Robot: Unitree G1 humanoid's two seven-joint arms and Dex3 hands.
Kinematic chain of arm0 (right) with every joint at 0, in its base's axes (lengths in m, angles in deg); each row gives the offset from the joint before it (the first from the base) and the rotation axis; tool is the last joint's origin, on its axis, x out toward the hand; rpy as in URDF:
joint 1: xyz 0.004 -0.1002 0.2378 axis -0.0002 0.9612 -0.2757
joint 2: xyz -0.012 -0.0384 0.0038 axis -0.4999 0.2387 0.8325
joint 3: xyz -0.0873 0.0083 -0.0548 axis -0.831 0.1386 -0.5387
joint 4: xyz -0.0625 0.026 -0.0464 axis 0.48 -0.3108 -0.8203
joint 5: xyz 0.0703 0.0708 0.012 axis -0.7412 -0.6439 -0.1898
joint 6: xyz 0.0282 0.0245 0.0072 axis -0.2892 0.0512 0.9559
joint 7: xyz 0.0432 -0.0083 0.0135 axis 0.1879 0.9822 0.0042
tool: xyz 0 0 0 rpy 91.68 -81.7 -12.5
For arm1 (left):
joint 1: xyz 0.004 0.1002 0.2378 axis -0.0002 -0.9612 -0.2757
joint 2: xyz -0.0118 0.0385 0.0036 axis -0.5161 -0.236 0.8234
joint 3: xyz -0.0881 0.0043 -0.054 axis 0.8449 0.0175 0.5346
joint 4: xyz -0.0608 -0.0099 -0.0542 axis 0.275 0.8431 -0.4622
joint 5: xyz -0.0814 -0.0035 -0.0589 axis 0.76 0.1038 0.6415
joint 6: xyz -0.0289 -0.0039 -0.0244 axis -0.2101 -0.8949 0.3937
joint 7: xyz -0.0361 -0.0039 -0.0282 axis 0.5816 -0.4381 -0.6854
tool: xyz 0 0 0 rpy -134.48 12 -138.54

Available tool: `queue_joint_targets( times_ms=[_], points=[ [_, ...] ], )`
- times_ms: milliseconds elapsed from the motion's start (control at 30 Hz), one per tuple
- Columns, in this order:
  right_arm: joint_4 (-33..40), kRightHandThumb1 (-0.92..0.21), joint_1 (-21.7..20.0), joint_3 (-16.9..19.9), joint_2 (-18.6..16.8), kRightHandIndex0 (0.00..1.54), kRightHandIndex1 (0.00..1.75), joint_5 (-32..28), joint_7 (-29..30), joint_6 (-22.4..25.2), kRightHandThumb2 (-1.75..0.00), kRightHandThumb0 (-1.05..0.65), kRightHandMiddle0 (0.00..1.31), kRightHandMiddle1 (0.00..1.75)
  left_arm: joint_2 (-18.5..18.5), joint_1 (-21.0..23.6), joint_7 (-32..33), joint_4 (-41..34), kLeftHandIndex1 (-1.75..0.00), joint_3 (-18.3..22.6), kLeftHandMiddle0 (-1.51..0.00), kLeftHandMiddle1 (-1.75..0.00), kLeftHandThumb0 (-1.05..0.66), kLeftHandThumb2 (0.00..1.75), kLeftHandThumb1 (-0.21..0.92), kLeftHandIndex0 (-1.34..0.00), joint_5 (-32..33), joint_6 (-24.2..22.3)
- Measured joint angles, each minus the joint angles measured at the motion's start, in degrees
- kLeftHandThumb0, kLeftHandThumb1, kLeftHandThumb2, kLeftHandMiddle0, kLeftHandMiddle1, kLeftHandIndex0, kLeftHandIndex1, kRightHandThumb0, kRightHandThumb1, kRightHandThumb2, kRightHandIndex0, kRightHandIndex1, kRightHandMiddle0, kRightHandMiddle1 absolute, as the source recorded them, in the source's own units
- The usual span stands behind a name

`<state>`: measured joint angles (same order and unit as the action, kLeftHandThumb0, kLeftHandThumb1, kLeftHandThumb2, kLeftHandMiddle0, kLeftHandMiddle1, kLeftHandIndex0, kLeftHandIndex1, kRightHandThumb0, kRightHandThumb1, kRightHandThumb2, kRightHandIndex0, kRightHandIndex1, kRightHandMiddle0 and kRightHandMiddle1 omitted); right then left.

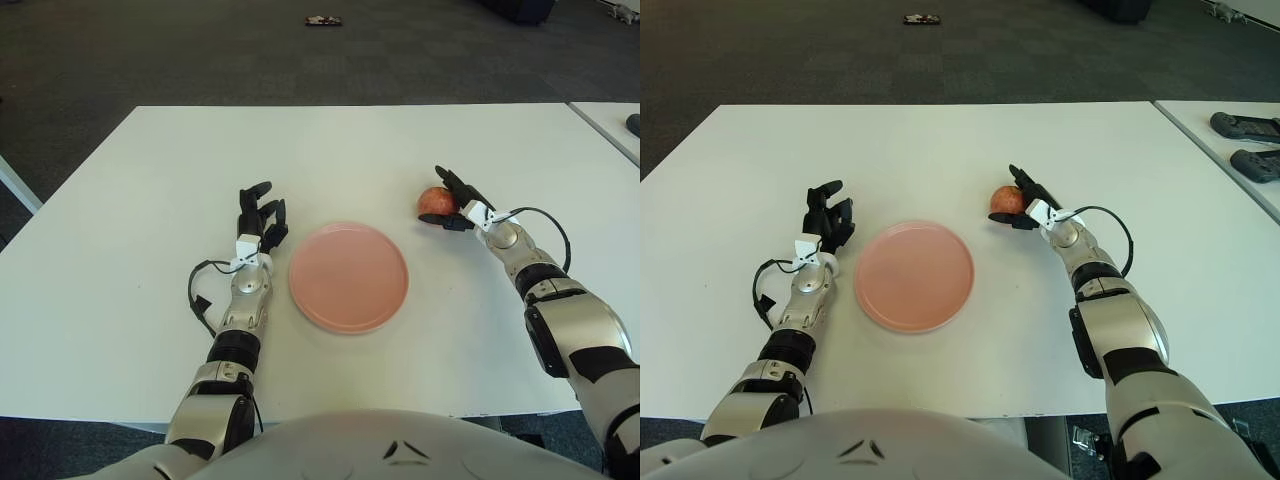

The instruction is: Put the apple into the plate.

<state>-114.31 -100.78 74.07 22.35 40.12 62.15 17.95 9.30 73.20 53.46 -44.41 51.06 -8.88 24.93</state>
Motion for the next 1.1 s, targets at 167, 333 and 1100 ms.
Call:
queue_joint_targets(
  times_ms=[167, 333, 1100],
  points=[
    [0.0, -0.91, 0.1, 0.1, 0.0, 0.00, 0.00, -0.1, 0.0, 0.0, -0.15, -1.05, 0.00, 0.00, 0.0, 0.0, 0.0, 0.0, -1.21, 0.0, -0.31, -0.79, -0.73, 0.52, 0.92, -0.06, 0.0, -0.1],
    [0.0, -0.91, 0.3, 0.4, 0.0, 0.00, 0.00, -0.4, 0.0, 0.0, -0.14, -1.05, 0.00, 0.00, -0.1, 0.0, 0.0, 0.0, -1.22, 0.0, -0.31, -0.79, -0.74, 0.53, 0.92, -0.07, 0.0, -0.1],
    [0.0, -0.86, 3.1, 4.1, 0.6, 0.00, 0.00, -3.1, -1.5, 0.3, -0.11, -1.05, 0.01, 0.00, -0.3, -0.4, -0.3, -0.4, -1.22, 0.0, -0.30, -0.78, -0.72, 0.53, 0.92, -0.06, 0.0, 0.1]
  ],
)
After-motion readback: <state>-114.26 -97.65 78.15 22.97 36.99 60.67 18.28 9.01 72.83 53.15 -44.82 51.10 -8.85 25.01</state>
